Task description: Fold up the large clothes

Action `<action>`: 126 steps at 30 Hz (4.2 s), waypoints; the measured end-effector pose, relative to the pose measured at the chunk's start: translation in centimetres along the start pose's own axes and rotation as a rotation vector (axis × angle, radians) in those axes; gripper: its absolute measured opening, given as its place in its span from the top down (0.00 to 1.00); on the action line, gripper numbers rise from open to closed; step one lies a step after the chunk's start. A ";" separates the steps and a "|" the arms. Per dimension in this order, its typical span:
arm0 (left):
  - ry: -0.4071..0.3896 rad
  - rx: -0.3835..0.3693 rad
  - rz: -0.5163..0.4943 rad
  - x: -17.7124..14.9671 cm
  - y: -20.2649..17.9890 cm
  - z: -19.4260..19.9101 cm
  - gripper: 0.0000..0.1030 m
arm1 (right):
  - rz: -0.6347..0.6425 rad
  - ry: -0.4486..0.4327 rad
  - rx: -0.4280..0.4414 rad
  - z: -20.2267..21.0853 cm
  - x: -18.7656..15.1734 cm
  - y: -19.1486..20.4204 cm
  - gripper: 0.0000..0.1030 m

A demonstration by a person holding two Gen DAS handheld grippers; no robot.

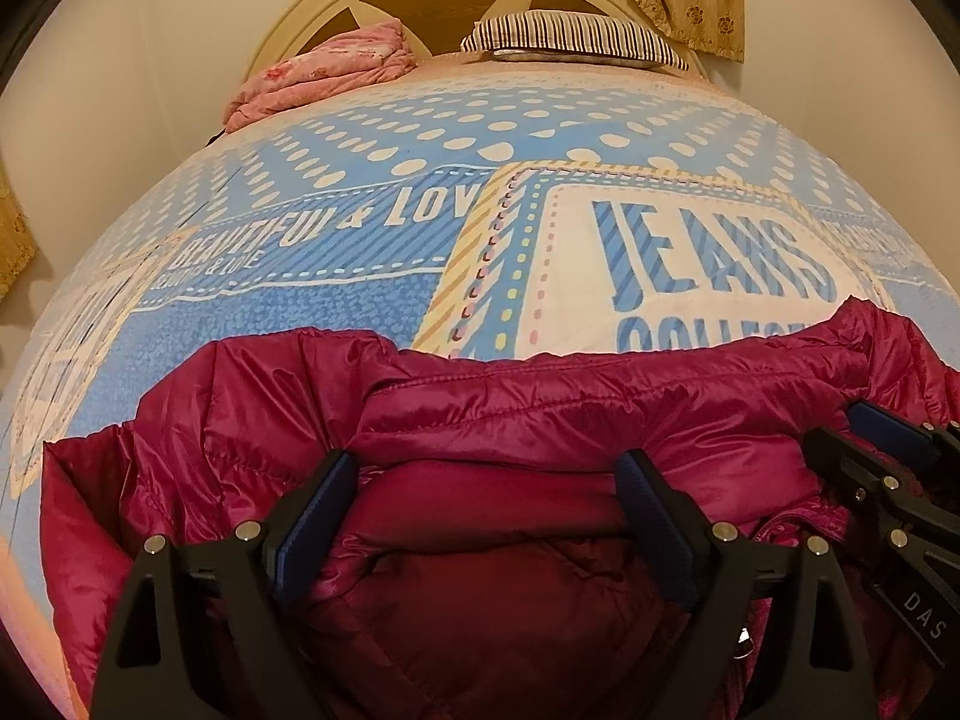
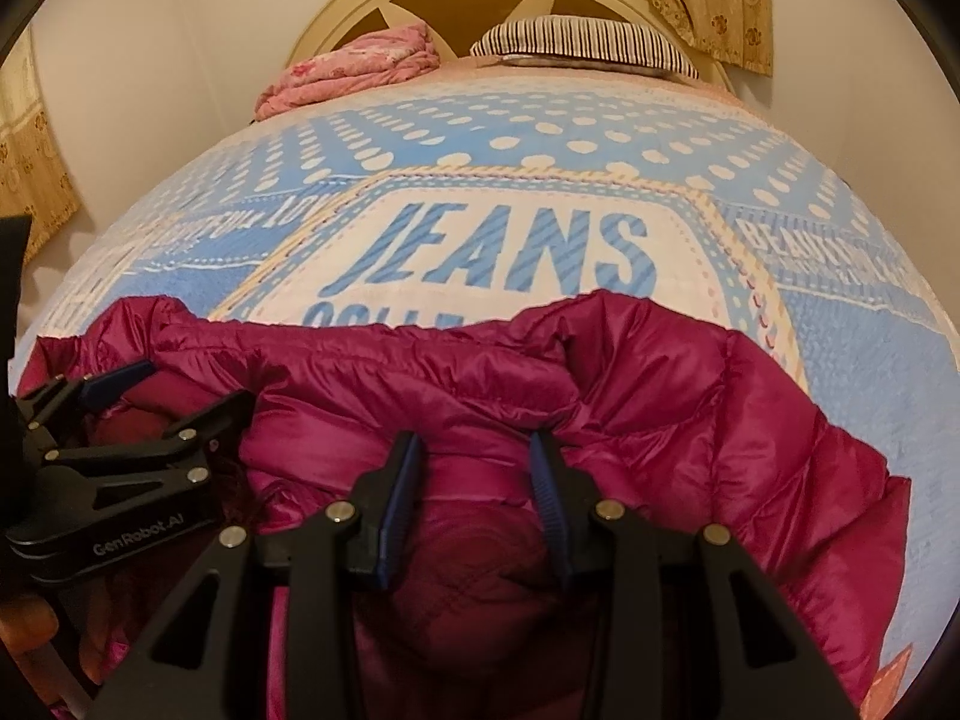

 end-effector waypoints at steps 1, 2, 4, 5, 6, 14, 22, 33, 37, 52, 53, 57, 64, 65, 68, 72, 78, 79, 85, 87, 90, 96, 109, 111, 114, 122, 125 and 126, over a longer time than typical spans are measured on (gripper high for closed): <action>0.001 0.001 0.000 0.0 0.0 0.0 0.13 | 0.000 0.001 -0.002 -0.1 0.0 0.0 0.60; 0.001 0.001 0.000 0.0 0.0 -0.1 0.13 | 0.002 0.002 -0.006 -0.1 0.0 0.0 0.60; 0.001 0.002 -0.001 0.0 0.0 -0.1 0.13 | 0.009 0.001 -0.015 -0.1 0.0 0.1 0.60; 0.001 0.002 -0.002 0.0 0.0 -0.1 0.12 | 0.010 0.001 -0.016 -0.1 0.0 0.2 0.60; 0.001 0.003 -0.002 0.0 0.0 -0.1 0.12 | 0.009 0.001 -0.016 -0.1 0.0 0.1 0.60; 0.004 0.007 -0.005 0.0 -0.1 -0.2 0.12 | 0.021 0.004 -0.032 -0.3 0.0 0.4 0.59; 0.005 0.008 -0.005 0.0 -0.1 -0.2 0.11 | 0.024 0.004 -0.036 -0.3 0.0 0.4 0.59; 0.016 0.006 -0.008 0.1 0.0 -0.5 0.10 | 0.029 0.005 -0.041 -0.4 0.0 0.4 0.59; 0.009 -0.027 -0.017 0.8 1.2 1.7 0.10 | 0.073 0.033 -0.062 -0.3 0.3 0.7 0.59; -0.012 0.006 -0.015 -18.9 11.1 19.1 0.10 | -0.035 0.056 -0.080 16.3 -12.9 -7.2 0.17; 0.000 0.005 -0.014 -20.4 11.3 19.6 0.10 | -0.053 0.061 -0.082 17.5 -14.4 -7.7 0.17; 0.035 -0.013 -0.007 -26.4 12.2 22.4 0.10 | -0.111 0.075 -0.102 22.3 -21.0 -9.6 0.17; 0.016 0.008 -0.005 -31.7 12.5 25.4 0.10 | -0.200 0.064 -0.104 27.2 -27.5 -10.3 0.17; 0.014 0.002 0.003 -32.1 12.6 25.7 0.10 | -0.208 0.058 -0.098 27.5 -27.9 -10.1 0.17; 0.011 -0.018 0.017 -33.4 12.6 26.5 0.10 | -0.221 0.048 -0.081 28.5 -29.8 -9.5 0.17; 0.005 -0.037 0.009 -35.1 11.9 27.3 0.10 | -0.199 0.025 -0.080 29.6 -31.9 -8.4 0.22; 0.018 -0.117 0.057 -36.5 12.2 27.9 0.21 | -0.186 0.009 -0.038 30.4 -33.4 -7.3 0.49; 0.018 -0.132 0.064 -36.6 12.2 28.0 0.23 | -0.193 0.005 -0.027 30.4 -33.6 -7.2 0.51; -0.013 -0.126 0.020 -36.9 11.5 29.7 0.78 | -0.255 -0.009 0.066 30.8 -34.4 -7.4 0.83; -0.022 -0.133 0.015 -36.7 11.7 30.3 0.93 | -0.263 -0.017 0.084 31.2 -34.8 -7.1 0.87; -0.045 -0.138 0.003 -36.7 11.9 31.5 0.96 | -0.269 -0.028 0.115 32.0 -35.0 -6.6 0.88; -0.134 -0.182 -0.023 -36.1 12.4 36.4 0.97 | -0.278 -0.081 0.184 35.3 -34.3 -6.1 0.90; -0.466 -0.240 -0.061 -32.4 14.2 51.2 0.97 | -0.259 -0.377 0.265 49.1 -30.8 -6.4 0.91; -0.462 -0.243 -0.061 -31.8 14.5 50.1 0.97 | -0.253 -0.422 0.264 50.1 -29.9 -6.5 0.91; -0.395 -0.242 -0.028 -30.0 15.1 45.6 0.97 | -0.240 -0.435 0.241 48.4 -27.8 -6.9 0.91; -0.276 -0.173 0.015 -23.0 15.0 33.5 0.97 | -0.272 -0.404 0.173 37.7 -19.7 -7.4 0.91; -0.265 -0.123 -0.003 -20.4 14.3 30.2 0.97 | -0.289 -0.391 0.122 34.0 -16.8 -8.2 0.91; -0.257 -0.112 -0.005 -19.6 14.1 29.1 0.94 | -0.299 -0.383 0.119 33.0 -16.3 -8.7 0.91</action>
Point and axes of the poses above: each gripper's, at about its wrist camera, not at the fingertips, and z roughly against the way its jaws point, y to its left, x to its top, the point moved 3 cm from there along -z, roughly the way its jaws point, and after that the axes turned 5 degrees about -z, right-handed, at the moved point
